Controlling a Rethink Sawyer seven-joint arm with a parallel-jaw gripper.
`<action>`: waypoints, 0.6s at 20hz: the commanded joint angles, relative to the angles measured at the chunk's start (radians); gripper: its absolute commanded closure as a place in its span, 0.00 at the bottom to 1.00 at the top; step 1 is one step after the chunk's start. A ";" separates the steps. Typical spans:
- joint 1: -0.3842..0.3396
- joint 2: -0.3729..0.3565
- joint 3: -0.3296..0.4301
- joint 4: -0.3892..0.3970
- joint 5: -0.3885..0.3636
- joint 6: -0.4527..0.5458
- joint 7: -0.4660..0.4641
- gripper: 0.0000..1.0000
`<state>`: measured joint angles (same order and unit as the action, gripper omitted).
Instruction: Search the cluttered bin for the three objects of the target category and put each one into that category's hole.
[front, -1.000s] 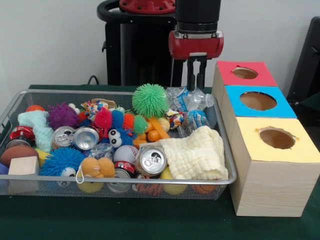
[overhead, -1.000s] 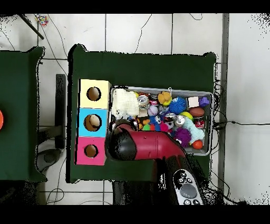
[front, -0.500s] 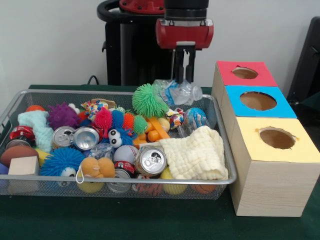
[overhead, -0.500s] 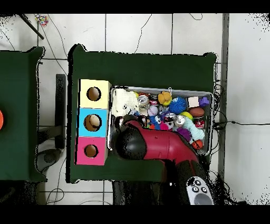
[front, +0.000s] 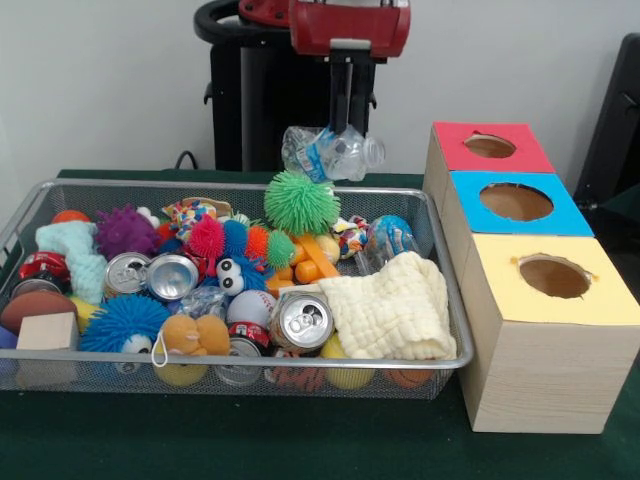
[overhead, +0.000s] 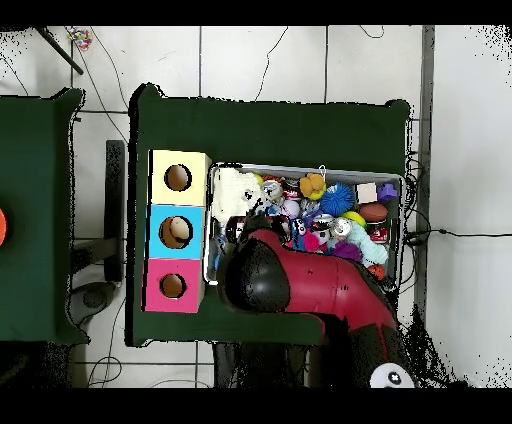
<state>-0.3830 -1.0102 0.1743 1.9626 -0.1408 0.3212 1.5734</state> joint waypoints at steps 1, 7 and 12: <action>0.039 -0.052 0.018 0.160 0.003 0.041 0.135 1.00; 0.101 -0.046 0.006 0.226 0.012 -0.024 0.194 1.00; 0.143 -0.022 -0.068 0.156 -0.002 -0.003 0.201 1.00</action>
<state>-0.2605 -1.0576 0.1527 2.0958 -0.1416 0.3210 1.5734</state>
